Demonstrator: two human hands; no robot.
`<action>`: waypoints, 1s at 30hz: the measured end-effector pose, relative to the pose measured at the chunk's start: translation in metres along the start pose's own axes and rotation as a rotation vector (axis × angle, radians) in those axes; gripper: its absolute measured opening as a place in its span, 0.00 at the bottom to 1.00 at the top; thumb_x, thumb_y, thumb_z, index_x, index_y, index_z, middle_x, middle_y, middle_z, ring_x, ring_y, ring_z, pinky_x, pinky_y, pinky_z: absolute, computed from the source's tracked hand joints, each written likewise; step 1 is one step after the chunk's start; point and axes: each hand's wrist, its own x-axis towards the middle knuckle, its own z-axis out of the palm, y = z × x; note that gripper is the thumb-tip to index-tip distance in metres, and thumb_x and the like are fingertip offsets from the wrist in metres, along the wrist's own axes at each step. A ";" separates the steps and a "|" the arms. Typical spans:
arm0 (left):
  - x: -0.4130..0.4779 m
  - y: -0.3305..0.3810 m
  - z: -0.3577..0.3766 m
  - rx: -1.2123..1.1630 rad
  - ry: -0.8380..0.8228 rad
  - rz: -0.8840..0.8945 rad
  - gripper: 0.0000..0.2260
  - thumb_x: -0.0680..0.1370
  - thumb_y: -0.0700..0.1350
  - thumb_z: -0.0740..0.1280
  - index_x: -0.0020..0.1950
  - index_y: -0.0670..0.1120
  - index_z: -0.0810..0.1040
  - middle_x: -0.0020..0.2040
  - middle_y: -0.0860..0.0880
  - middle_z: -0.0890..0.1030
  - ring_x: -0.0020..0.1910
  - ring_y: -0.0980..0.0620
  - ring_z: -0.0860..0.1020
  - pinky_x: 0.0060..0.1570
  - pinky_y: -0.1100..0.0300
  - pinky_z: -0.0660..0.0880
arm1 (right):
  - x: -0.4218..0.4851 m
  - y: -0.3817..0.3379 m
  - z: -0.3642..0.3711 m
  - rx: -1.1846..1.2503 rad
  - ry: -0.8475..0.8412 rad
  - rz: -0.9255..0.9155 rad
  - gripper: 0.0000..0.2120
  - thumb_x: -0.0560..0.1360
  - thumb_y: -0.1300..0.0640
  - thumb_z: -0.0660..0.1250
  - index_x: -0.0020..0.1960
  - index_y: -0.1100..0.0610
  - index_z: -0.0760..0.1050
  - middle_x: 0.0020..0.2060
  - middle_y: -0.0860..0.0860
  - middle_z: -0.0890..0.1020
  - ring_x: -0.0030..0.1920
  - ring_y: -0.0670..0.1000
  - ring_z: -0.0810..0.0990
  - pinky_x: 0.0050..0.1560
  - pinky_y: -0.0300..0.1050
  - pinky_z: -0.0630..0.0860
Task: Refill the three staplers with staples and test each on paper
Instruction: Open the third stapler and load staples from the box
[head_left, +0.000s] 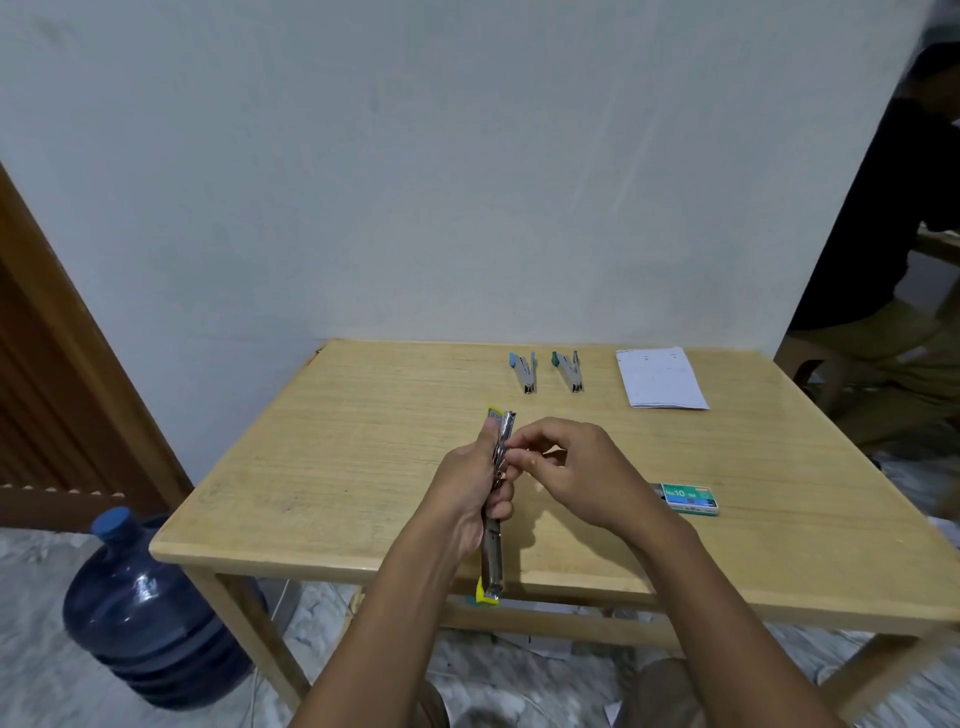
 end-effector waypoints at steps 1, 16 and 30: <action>0.000 0.000 0.000 0.010 -0.002 -0.008 0.21 0.82 0.57 0.58 0.41 0.40 0.74 0.25 0.49 0.68 0.19 0.57 0.59 0.19 0.66 0.56 | 0.000 -0.001 -0.001 0.000 -0.021 -0.002 0.03 0.76 0.60 0.71 0.49 0.55 0.82 0.40 0.46 0.84 0.42 0.39 0.82 0.44 0.29 0.74; 0.008 0.008 -0.008 0.110 0.082 -0.017 0.23 0.82 0.58 0.59 0.40 0.39 0.73 0.25 0.47 0.69 0.18 0.55 0.62 0.18 0.65 0.60 | -0.014 -0.001 0.009 -0.072 -0.011 -0.164 0.03 0.75 0.60 0.72 0.48 0.56 0.80 0.42 0.48 0.81 0.44 0.47 0.79 0.51 0.39 0.79; 0.004 0.008 -0.014 0.157 -0.048 -0.038 0.22 0.81 0.62 0.58 0.39 0.45 0.69 0.25 0.49 0.68 0.20 0.55 0.60 0.19 0.65 0.57 | -0.031 -0.005 0.028 0.264 0.091 -0.051 0.07 0.77 0.59 0.69 0.43 0.59 0.83 0.36 0.47 0.84 0.38 0.42 0.80 0.45 0.36 0.75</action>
